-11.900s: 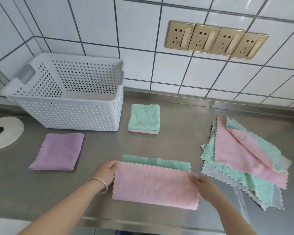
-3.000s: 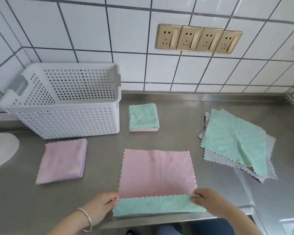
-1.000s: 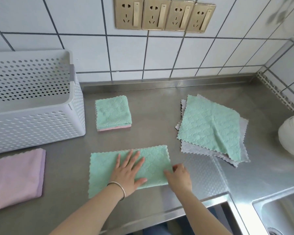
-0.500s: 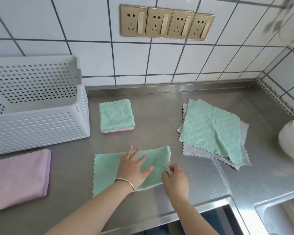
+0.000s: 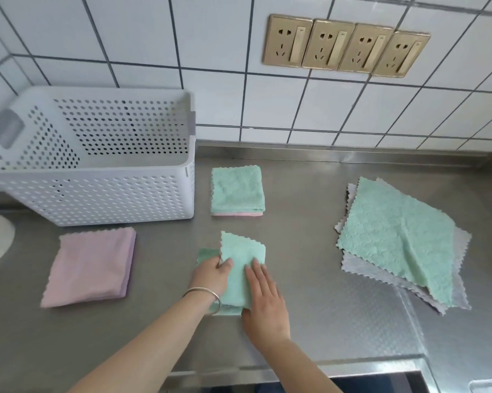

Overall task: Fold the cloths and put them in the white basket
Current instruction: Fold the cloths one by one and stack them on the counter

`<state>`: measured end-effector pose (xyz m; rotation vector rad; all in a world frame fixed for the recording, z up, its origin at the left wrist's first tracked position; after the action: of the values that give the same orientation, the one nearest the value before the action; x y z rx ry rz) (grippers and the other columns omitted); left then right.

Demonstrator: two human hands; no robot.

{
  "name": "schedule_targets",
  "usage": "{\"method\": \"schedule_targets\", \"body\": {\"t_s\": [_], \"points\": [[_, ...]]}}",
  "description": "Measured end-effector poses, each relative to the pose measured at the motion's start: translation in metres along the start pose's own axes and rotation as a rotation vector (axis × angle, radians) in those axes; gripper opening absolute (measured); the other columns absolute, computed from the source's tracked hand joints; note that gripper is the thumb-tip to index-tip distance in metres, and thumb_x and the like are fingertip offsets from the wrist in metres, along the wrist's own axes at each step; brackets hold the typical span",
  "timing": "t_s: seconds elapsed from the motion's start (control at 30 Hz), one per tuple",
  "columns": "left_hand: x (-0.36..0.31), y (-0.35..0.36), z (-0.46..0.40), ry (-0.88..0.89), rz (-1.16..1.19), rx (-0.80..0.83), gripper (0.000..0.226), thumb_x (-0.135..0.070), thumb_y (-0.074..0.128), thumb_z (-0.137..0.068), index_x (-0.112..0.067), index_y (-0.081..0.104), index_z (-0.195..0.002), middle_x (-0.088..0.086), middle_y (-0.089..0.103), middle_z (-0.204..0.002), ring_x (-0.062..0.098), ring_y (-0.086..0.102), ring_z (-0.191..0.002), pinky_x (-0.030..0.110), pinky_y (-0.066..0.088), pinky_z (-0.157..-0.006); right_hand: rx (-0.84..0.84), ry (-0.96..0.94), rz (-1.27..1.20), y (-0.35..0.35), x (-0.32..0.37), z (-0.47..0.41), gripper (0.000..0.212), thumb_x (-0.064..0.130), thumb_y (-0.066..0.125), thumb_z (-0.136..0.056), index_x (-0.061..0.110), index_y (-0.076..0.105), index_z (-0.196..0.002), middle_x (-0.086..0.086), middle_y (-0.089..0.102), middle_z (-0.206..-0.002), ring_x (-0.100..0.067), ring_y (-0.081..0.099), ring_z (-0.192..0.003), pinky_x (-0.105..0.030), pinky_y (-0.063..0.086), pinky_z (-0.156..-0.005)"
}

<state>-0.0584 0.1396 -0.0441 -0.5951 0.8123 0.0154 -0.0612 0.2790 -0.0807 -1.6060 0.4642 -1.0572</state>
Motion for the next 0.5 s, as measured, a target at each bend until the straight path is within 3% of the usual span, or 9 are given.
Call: {"method": "schedule_targets", "body": {"t_s": [0.1,0.2,0.27,0.37,0.5], "points": [[0.019,-0.007,-0.003,-0.029,-0.066,-0.128,0.035,-0.031,0.050,-0.090,-0.011,0.061,-0.116,0.015,0.065,-0.116,0.033,0.057,-0.108,0.031,0.043,-0.087,0.084,0.010,0.095,0.011,0.003,0.001,0.102,0.025,0.079,-0.036,0.021,0.044,-0.132,0.003,0.053,-0.136,-0.016,0.055,-0.121,-0.029,0.054,-0.086],[0.034,-0.007,-0.005,-0.045,-0.073,-0.184,0.038,-0.029,0.052,-0.089,-0.011,0.056,-0.122,0.014,0.062,-0.122,0.033,0.056,-0.113,0.032,0.042,-0.089,0.114,-0.017,0.130,0.016,0.008,0.002,0.101,0.028,0.076,-0.036,0.023,0.044,-0.131,0.004,0.054,-0.135,-0.017,0.044,-0.127,-0.029,0.053,-0.086],[0.041,-0.005,-0.008,-0.046,-0.045,-0.215,0.035,-0.027,0.054,-0.088,-0.012,0.055,-0.119,0.012,0.064,-0.118,0.033,0.058,-0.108,0.032,0.043,-0.086,0.135,-0.032,0.157,0.017,0.010,0.000,0.091,0.028,0.068,-0.043,0.022,0.044,-0.130,0.005,0.054,-0.135,-0.015,0.036,-0.127,-0.030,0.053,-0.087],[0.045,-0.003,-0.009,-0.081,0.004,-0.278,0.035,-0.025,0.054,-0.087,-0.014,0.052,-0.120,0.010,0.063,-0.118,0.033,0.058,-0.107,0.033,0.044,-0.087,0.141,-0.055,0.208,0.018,0.008,-0.001,0.072,0.026,0.040,-0.059,0.022,0.043,-0.130,0.005,0.053,-0.136,-0.015,0.034,-0.128,-0.034,0.053,-0.089],[0.045,0.001,-0.007,-0.094,-0.048,-0.309,0.035,-0.026,0.051,-0.089,-0.015,0.047,-0.122,0.011,0.061,-0.121,0.035,0.058,-0.107,0.037,0.046,-0.086,0.194,-0.054,0.224,0.017,0.008,-0.001,0.069,0.028,0.036,-0.061,0.022,0.043,-0.130,0.004,0.052,-0.137,-0.016,0.034,-0.129,-0.038,0.054,-0.088]]}}
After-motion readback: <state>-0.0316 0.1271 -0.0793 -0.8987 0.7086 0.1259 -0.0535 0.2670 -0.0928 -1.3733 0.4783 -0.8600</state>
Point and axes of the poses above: each hand's wrist, its own z-axis away from the middle knuckle, its own y-axis out of the palm, x = y × z, the point moved 1 cm from there along -z, towards the middle knuckle
